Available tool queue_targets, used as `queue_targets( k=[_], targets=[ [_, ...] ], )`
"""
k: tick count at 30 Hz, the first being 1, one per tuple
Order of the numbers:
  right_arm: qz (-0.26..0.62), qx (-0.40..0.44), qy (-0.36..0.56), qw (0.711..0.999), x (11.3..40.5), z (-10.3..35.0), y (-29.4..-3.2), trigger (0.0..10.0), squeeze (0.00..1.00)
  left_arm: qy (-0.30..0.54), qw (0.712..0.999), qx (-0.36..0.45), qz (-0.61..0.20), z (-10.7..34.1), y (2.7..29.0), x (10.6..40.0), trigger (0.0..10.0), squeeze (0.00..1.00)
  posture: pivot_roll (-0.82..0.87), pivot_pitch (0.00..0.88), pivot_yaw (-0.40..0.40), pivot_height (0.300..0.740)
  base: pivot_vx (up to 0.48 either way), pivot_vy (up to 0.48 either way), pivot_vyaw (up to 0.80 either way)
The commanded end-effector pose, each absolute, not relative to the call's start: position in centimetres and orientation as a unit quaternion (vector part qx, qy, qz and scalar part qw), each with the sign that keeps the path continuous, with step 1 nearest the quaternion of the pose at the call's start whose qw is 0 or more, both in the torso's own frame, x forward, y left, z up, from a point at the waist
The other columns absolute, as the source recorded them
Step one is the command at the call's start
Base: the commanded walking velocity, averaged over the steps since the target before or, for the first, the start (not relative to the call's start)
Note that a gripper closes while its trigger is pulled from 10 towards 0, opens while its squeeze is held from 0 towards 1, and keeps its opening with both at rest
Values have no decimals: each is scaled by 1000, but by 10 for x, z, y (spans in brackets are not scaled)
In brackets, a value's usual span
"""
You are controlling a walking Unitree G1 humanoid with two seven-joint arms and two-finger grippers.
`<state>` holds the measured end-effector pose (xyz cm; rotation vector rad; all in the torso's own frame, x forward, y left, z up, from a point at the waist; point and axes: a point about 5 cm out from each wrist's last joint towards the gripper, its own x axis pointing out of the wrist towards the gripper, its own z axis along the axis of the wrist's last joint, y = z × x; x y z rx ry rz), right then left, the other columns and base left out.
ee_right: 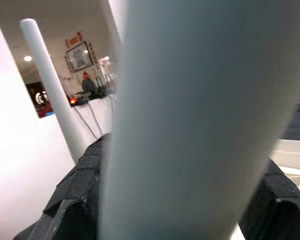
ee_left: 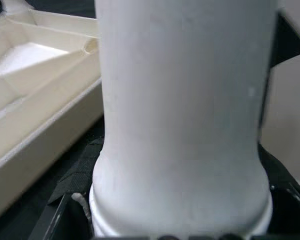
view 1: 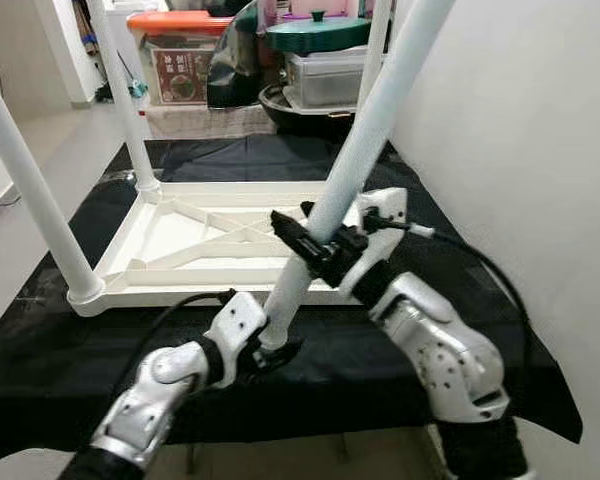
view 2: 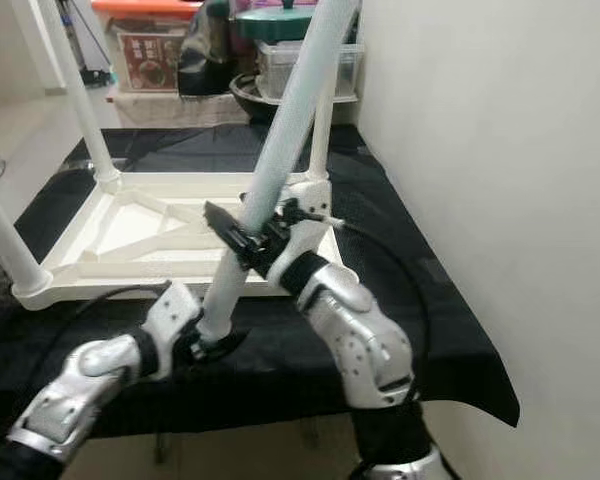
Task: Building children table
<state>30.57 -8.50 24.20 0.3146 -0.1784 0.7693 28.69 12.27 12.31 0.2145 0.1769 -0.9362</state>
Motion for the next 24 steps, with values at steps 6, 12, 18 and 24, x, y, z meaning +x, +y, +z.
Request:
queue_targets(
  k=[6, 12, 18, 24],
  targets=[
    [464, 167, -72, 867, 302, 240, -96, 10000, 0, 117, 856, 57, -501, 129, 140, 277, 10000, 0, 46, 8, -2, 740, 0, 0, 0],
    [543, 158, -49, 823, 290, 238, -94, 10000, 0, 133, 839, 24, -527, 130, 143, 271, 10000, 0, 45, 13, -1, 740, 0, 0, 0],
    [576, 151, -38, 803, 284, 235, -90, 10000, 0, 153, 812, 3, -564, 129, 137, 259, 10000, 0, 46, 15, 0, 740, 0, 0, 0],
    [587, 151, -35, 795, 283, 234, -88, 10000, 0, 168, 792, -15, -586, 128, 133, 252, 10000, 0, 44, 15, 1, 740, 0, 0, 0]
  ],
)
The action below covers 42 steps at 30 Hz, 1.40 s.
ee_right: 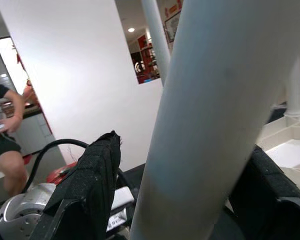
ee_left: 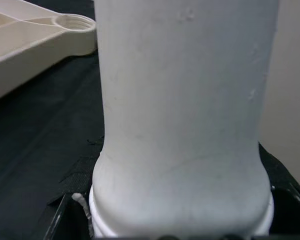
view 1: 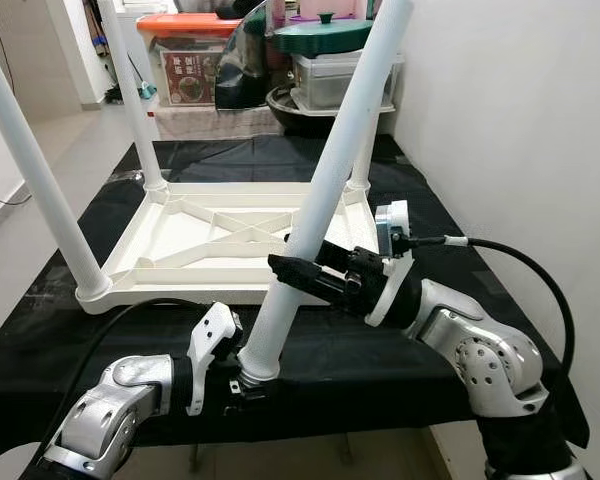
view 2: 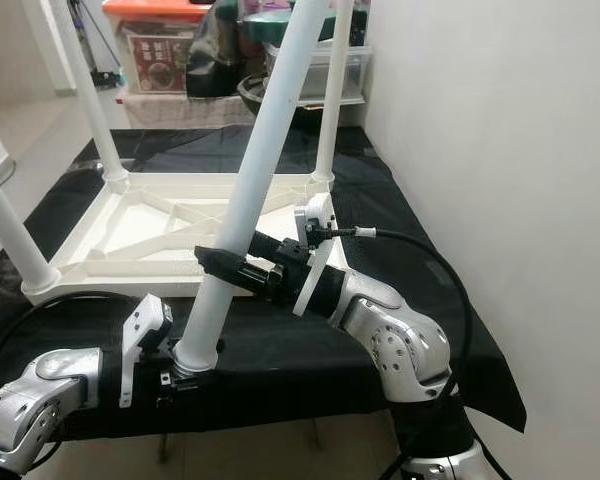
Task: Building children table
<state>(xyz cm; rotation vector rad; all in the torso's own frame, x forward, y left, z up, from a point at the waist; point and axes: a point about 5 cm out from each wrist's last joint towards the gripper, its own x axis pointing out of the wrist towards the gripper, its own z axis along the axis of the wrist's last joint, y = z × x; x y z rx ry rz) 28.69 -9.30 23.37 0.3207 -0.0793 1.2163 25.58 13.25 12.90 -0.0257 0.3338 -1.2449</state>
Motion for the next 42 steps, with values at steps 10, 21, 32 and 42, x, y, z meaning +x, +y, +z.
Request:
queue_targets(
  k=[10, 21, 32, 42],
  targets=[
    [603, 160, -23, 782, 284, 234, -84, 10000, 0, 195, 771, -6, -606, 119, 132, 241, 10000, 0, 45, 18, -1, 740, 0, 0, 0],
    [623, 174, -10, 762, 278, 232, -77, 10000, 0, 200, 766, 5, -611, 119, 132, 240, 10000, 0, 42, 21, -1, 740, 0, 0, 0],
    [632, 182, -8, 753, 274, 232, -74, 0, 0, 201, 765, 7, -612, 118, 130, 240, 10000, 0, 41, 23, 1, 740, 0, 0, 0],
    [631, 184, -10, 754, 273, 232, -75, 0, 0, 206, 763, 7, -613, 117, 131, 239, 10000, 0, 41, 20, 1, 740, 0, 0, 0]
  ],
)
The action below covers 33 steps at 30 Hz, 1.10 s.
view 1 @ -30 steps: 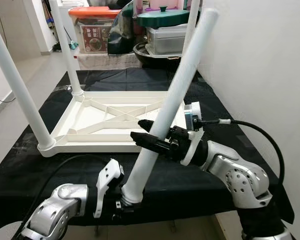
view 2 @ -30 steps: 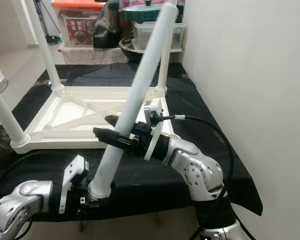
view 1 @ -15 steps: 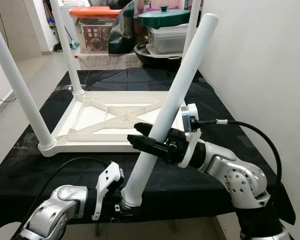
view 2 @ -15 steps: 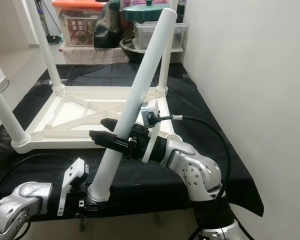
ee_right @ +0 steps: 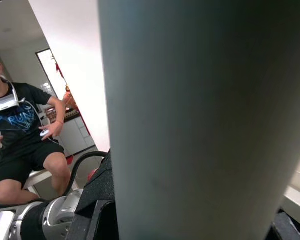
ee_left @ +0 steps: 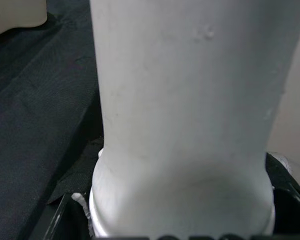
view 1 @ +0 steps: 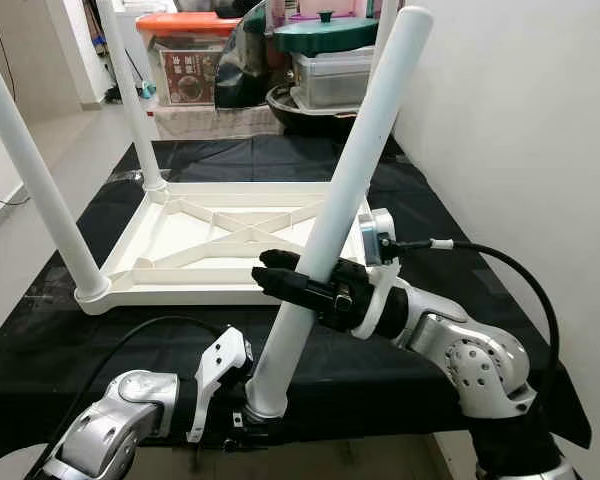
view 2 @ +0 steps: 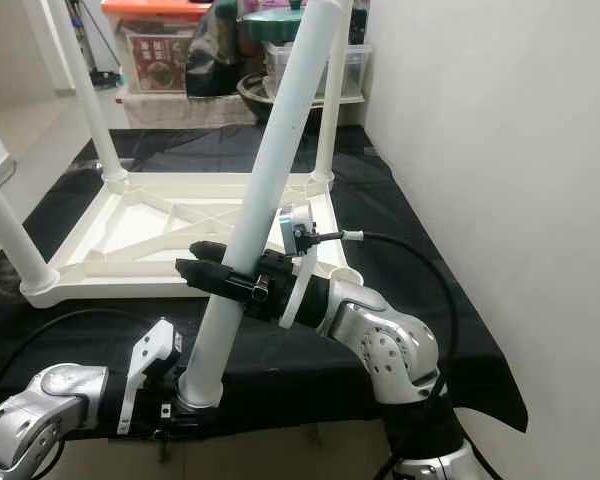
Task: Building children table
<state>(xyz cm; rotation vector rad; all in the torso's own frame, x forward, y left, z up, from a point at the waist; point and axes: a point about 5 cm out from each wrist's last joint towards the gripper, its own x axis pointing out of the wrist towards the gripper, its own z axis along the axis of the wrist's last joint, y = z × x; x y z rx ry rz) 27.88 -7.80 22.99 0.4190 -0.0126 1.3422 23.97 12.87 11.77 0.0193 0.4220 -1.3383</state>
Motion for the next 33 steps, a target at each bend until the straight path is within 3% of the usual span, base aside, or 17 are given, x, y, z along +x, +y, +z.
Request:
queue_targets(
  k=[1, 5, 6, 15, 16, 20, 23, 25, 28, 33],
  targets=[
    [631, 183, -10, 754, 273, 232, -75, 0, 0, 211, 764, 8, -610, 116, 131, 239, 10000, 0, 41, 18, 2, 740, 0, 0, 0],
    [631, 185, -9, 754, 273, 232, -75, 0, 0, 226, 762, 12, -606, 112, 132, 238, 10000, 0, 42, 16, 2, 740, 0, 0, 0],
    [631, 185, -9, 754, 273, 232, -75, 0, 0, 227, 762, 12, -606, 112, 132, 238, 10000, 1000, 42, 16, 2, 740, 0, 0, 0],
    [624, 181, -13, 760, 275, 233, -82, 0, 0, 226, 769, 9, -597, 110, 137, 236, 10000, 1000, 40, 2, 4, 740, 0, 0, 0],
    [623, 180, -14, 761, 276, 234, -84, 0, 0, 226, 771, 12, -595, 110, 138, 236, 10000, 0, 40, 2, 4, 740, 0, 0, 0],
    [606, 167, -13, 777, 282, 233, -99, 0, 0, 231, 778, 12, -584, 108, 143, 234, 10000, 0, 40, 0, -3, 740, 0, 0, 0],
    [579, 152, -16, 801, 290, 234, -118, 0, 0, 235, 787, 3, -571, 107, 148, 231, 10000, 0, 41, 0, -5, 740, 0, 0, 0],
    [528, 135, -30, 838, 304, 239, -143, 0, 0, 238, 796, -11, -557, 105, 152, 226, 10000, 0, 39, 0, -6, 740, 0, 0, 0],
    [508, 127, -36, 851, 309, 241, -153, 0, 0, 236, 802, -12, -549, 103, 152, 225, 10000, 0, 39, 0, -7, 740, 0, 0, 0],
    [408, 111, -82, 903, 331, 258, -178, 0, 0, 188, 842, -25, -506, 109, 148, 232, 10000, 0, 44, 0, -12, 740, 0, 0, 0]
  ],
)
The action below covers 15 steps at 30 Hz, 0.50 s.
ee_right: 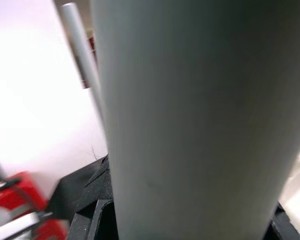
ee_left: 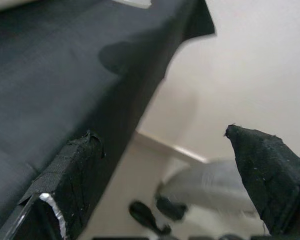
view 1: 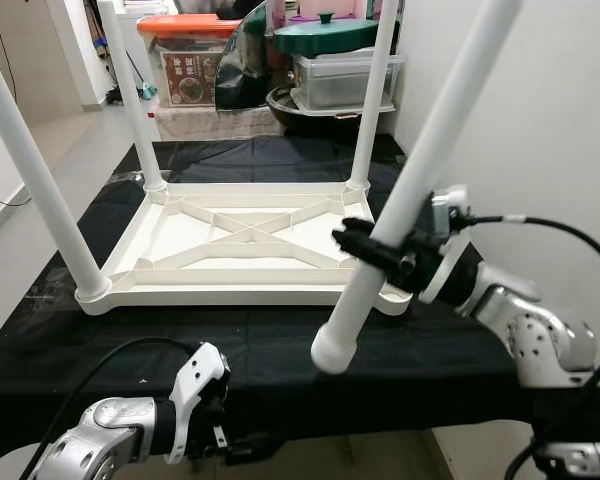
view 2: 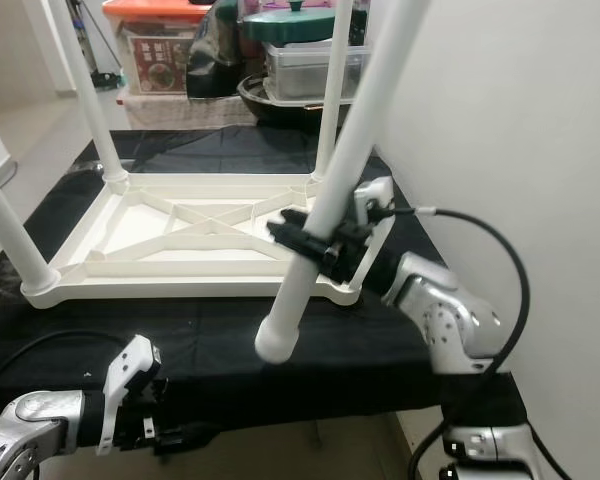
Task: Building children table
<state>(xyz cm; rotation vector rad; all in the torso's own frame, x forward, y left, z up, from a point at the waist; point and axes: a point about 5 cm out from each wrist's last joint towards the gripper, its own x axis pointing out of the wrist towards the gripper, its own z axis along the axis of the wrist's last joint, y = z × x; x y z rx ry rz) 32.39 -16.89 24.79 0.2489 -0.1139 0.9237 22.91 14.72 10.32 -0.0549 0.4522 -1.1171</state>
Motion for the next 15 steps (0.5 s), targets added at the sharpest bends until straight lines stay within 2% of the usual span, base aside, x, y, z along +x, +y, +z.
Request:
queue_targets(
  k=[1, 2, 3, 4, 6, 7, 9, 12, 15],
  targets=[
    [389, 113, -91, 910, 334, 262, -182, 0, 0, 176, 850, -28, -496, 111, 147, 235, 10000, 0, 44, 0, -12, 740, 0, 0, 0],
    [389, 113, -91, 910, 334, 262, -182, 0, 0, 176, 850, -28, -496, 111, 147, 235, 10000, 0, 44, 0, -12, 740, 0, 0, 0],
    [341, 116, -107, 927, 343, 267, -190, 0, 0, 155, 869, -28, -469, 114, 146, 241, 10000, 0, 45, 0, -13, 740, 0, 0, 0],
    [341, 116, -107, 927, 343, 267, -190, 0, 0, 155, 869, -28, -469, 114, 146, 241, 10000, 0, 45, 0, -13, 740, 0, 0, 0],
    [237, 105, -132, 957, 359, 273, -202, 0, 0, 100, 905, -28, -412, 124, 141, 252, 10000, 0, 49, 3, -17, 740, 0, 0, 0],
    [237, 105, -132, 957, 359, 273, -202, 0, 0, 100, 905, -28, -412, 124, 141, 252, 10000, 0, 49, 3, -17, 740, 0, 0, 0],
    [178, 74, -148, 970, 366, 274, -202, 0, 0, 60, 926, -27, -371, 133, 135, 257, 10000, 0, 52, 9, -19, 740, 0, 0, 0],
    [159, 63, -151, 974, 369, 272, -197, 0, 0, 36, 943, -34, -328, 138, 128, 261, 10000, 0, 58, 15, -23, 740, 0, 0, 0],
    [195, 80, -155, 965, 366, 270, -183, 0, 0, 23, 954, -27, -299, 141, 124, 261, 10000, 0, 58, 19, -23, 740, 0, 0, 0]
  ],
)
